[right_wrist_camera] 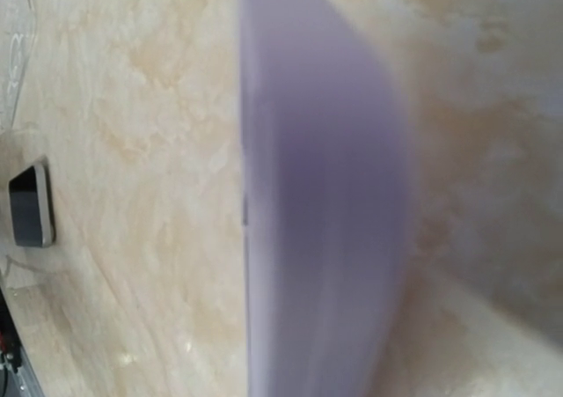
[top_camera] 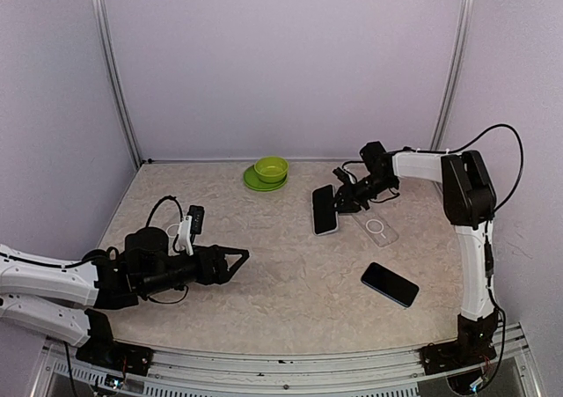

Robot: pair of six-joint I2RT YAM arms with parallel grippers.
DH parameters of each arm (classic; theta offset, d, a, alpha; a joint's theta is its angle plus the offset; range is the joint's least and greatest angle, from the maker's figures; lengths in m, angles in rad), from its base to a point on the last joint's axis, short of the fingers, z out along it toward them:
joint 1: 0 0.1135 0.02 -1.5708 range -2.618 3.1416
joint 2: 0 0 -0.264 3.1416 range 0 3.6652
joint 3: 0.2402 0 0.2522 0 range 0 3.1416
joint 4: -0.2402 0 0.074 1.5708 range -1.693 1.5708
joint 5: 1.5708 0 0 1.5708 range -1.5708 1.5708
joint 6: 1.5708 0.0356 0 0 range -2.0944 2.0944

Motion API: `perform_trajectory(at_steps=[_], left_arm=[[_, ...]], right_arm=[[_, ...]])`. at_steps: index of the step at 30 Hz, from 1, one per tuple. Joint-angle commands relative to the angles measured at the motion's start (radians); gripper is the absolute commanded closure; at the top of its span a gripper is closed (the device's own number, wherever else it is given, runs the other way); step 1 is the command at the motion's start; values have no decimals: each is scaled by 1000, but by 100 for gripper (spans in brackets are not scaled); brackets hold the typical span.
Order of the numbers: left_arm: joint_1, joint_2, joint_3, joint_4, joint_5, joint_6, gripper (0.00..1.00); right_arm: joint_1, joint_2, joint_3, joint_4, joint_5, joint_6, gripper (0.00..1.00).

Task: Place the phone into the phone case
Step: Place the phone with the phone case at the center of the board.

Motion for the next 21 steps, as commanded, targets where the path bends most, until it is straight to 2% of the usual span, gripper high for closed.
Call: perform_trajectory(at_steps=[1, 21], left_arm=[[8, -10, -7, 2, -13, -6, 1], [8, -13, -32, 27, -11, -26, 1]], right_arm=[[-27, 36, 46, 7, 43, -9, 85], [-47, 53, 61, -8, 85, 3, 74]])
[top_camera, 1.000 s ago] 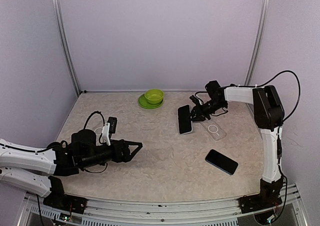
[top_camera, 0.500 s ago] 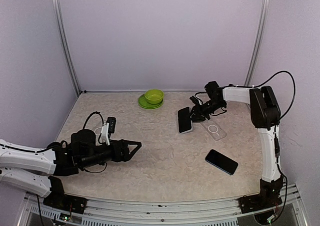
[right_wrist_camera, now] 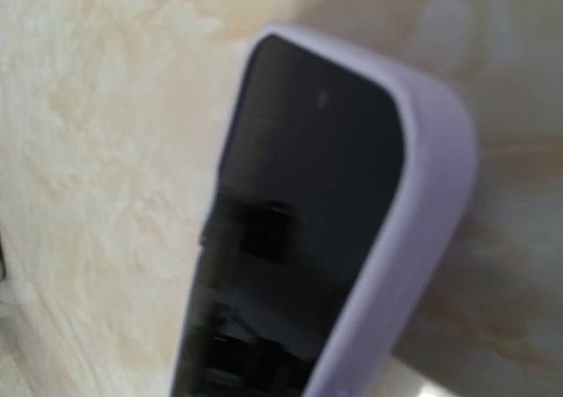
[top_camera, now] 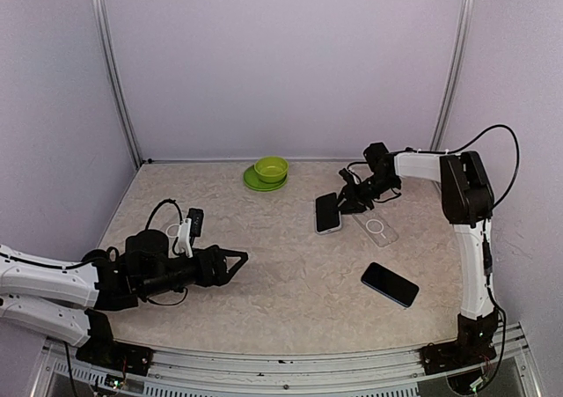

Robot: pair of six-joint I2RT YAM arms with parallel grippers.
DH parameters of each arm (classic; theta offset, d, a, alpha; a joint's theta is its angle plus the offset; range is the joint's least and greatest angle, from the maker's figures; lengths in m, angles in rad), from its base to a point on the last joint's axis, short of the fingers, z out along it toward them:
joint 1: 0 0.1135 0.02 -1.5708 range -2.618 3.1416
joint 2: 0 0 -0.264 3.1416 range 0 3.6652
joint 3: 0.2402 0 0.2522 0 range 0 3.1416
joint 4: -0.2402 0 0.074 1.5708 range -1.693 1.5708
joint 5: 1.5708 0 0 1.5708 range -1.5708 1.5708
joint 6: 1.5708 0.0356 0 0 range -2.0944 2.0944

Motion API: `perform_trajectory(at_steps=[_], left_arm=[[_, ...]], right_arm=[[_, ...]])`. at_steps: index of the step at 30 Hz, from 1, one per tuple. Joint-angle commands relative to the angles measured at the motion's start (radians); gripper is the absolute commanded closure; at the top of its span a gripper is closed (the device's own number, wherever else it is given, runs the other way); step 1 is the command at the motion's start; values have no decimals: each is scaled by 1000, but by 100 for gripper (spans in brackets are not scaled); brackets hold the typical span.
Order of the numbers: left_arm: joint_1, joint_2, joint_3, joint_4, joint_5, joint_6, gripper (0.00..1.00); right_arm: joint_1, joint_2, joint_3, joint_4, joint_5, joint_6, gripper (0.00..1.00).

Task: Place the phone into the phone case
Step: Place the phone with the phone case at the center of the board.

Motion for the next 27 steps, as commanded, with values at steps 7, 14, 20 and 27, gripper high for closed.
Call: perform_trajectory(at_steps=[7, 14, 20, 27], left_arm=[[7, -22, -23, 30, -12, -8, 1], [8, -35, -30, 26, -19, -10, 1], [7, -52, -44, 27, -30, -21, 1], [7, -84, -51, -22, -92, -37, 1]], right_arm=[[-16, -13, 12, -6, 40, 5, 69], [-16, -53, 14, -24, 92, 6, 61], [-16, -78, 22, -47, 132, 0, 56], [-16, -153, -1, -57, 189, 3, 45]])
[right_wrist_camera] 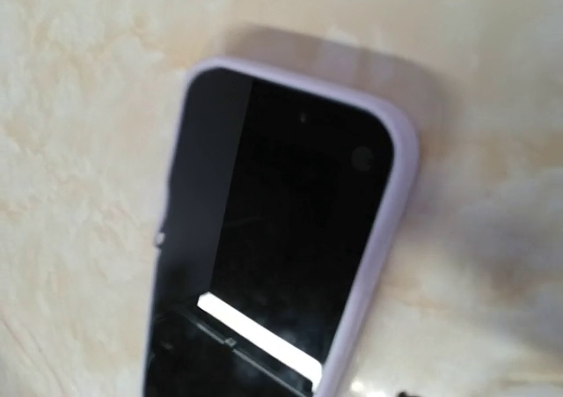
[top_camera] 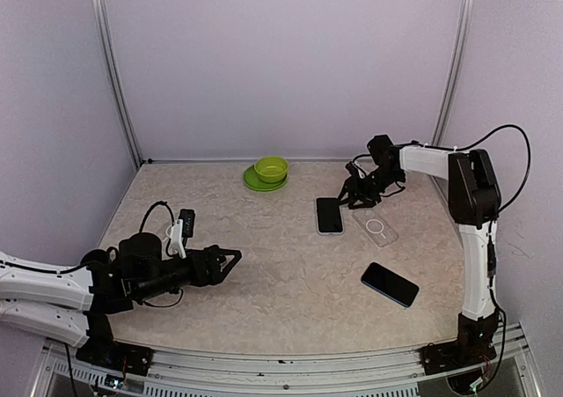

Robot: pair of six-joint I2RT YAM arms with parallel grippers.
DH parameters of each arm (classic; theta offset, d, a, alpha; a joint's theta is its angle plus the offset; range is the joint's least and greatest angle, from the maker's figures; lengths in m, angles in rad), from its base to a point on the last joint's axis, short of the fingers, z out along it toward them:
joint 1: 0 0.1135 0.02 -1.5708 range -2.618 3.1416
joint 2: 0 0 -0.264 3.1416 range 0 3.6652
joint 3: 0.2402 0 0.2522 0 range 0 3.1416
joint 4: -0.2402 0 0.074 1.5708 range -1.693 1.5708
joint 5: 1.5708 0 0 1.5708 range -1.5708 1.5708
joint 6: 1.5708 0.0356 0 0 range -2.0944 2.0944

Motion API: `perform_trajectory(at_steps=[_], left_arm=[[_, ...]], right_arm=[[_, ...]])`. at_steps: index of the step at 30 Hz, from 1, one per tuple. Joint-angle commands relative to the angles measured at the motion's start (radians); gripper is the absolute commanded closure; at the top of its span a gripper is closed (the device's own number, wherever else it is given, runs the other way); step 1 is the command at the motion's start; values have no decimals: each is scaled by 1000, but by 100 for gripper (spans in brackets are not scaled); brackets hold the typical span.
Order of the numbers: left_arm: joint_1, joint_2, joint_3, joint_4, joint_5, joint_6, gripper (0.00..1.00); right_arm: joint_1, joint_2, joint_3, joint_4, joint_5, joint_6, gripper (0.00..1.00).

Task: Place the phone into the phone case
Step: Place the phone with the phone case at the center of the board, then move the phone to the center of the board.

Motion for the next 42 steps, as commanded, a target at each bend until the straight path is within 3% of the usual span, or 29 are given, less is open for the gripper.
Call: perform_trajectory(at_steps=[1, 11, 18, 25, 32, 42], left_arm=[[7, -36, -14, -33, -69, -17, 1], [13, -85, -33, -127, -200, -76, 1], [42, -119, -50, -215, -281, -163, 1], [94, -133, 5, -360, -316, -106, 1], [219, -93, 25, -444, -311, -136, 1], [369, 27, 13, -349, -256, -121, 1]], right_arm=[[-8, -115, -15, -9, 52, 2, 43], [26, -351, -270, 124, 94, 28, 33], [132, -493, -435, 229, 132, 38, 32], [224, -606, -574, 314, 158, 49, 31], [293, -734, -740, 424, 149, 71, 26], [364, -887, -895, 485, 184, 95, 20]])
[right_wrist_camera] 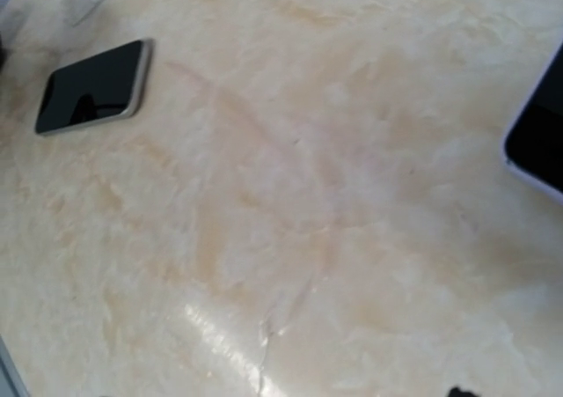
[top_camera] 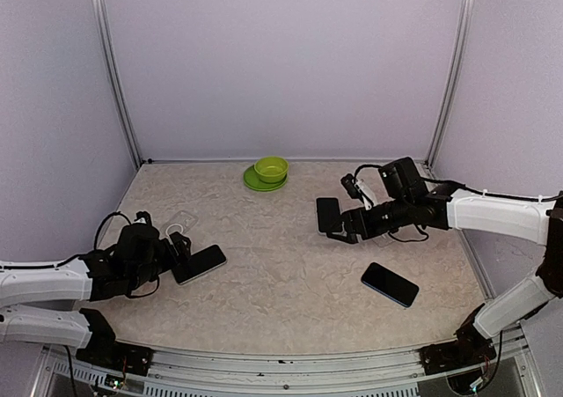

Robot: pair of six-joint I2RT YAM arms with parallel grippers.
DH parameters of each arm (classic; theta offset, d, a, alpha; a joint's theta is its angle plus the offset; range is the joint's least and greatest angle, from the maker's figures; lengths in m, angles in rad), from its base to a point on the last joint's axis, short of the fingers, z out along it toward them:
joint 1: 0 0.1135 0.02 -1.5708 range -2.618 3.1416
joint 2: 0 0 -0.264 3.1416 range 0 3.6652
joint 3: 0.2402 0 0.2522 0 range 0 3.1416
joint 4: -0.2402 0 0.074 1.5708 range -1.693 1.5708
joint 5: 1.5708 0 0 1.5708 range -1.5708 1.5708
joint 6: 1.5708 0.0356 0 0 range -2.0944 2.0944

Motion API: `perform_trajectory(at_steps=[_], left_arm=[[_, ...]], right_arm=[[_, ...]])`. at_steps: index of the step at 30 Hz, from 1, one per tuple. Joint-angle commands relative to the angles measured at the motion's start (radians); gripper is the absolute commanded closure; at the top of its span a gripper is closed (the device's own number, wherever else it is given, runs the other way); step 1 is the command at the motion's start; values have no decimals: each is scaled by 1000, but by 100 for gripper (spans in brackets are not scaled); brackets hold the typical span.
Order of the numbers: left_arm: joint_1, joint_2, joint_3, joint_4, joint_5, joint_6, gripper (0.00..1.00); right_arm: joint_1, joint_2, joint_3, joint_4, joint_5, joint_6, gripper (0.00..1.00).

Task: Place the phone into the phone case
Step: Move the phone to the center of the board.

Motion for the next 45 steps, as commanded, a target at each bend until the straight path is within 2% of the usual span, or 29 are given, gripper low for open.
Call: perform_trajectory(at_steps=[1, 13, 28, 45], left_arm=[[54, 80, 14, 55, 37, 15, 1], [79, 331, 77, 85, 97, 19, 1], [76, 413, 32, 254, 236, 56, 1], [-55, 604, 127, 349, 247, 127, 1]], right_arm=[[23, -67, -55, 55, 27, 23, 20], [53, -121, -125, 71, 53, 49, 20], [56, -100, -126, 90, 87, 70, 21], [56, -54, -119, 100, 101, 76, 21]])
